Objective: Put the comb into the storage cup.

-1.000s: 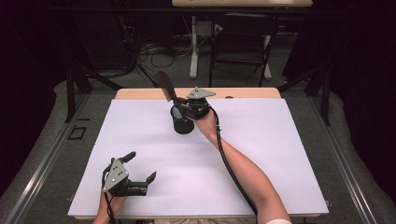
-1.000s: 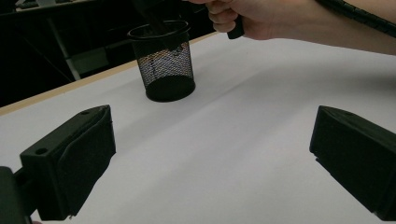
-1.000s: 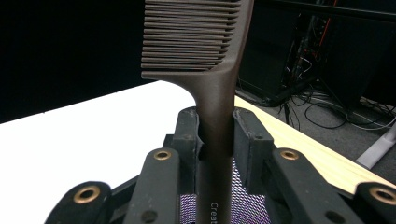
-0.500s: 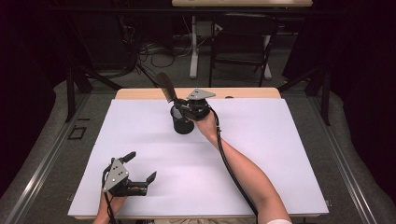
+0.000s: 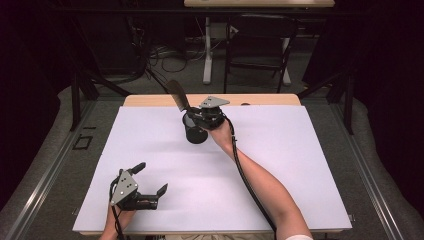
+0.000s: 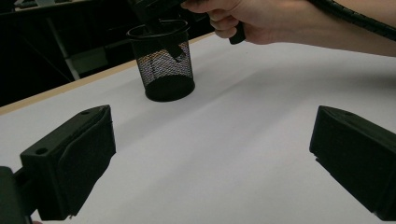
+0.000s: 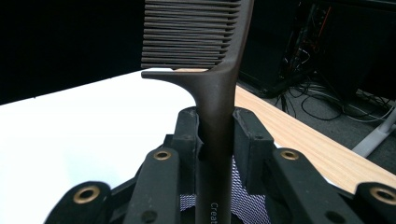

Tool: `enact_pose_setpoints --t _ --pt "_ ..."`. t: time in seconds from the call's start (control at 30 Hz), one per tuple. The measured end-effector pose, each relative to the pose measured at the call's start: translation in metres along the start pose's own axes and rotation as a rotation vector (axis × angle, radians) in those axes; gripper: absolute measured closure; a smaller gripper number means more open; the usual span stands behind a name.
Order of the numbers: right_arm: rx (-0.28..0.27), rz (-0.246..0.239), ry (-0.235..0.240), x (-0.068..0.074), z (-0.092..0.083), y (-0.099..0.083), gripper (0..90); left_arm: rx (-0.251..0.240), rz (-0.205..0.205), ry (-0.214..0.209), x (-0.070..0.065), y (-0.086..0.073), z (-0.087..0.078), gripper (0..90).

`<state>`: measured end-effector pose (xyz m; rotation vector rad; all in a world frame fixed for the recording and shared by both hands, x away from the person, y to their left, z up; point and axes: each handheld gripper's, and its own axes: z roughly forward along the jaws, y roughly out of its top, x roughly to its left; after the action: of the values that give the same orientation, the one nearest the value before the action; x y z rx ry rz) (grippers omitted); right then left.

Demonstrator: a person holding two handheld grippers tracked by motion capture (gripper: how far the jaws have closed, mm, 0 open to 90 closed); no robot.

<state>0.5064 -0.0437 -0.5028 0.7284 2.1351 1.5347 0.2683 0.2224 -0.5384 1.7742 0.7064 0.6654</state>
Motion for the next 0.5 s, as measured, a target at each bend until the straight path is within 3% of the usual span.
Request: enact_pose_setpoints --t 0.5 --pt "0.036 0.000 -0.007 -0.0010 0.0032 -0.0036 72.5 0.000 0.001 0.002 0.0000 0.0001 0.0001 0.3"
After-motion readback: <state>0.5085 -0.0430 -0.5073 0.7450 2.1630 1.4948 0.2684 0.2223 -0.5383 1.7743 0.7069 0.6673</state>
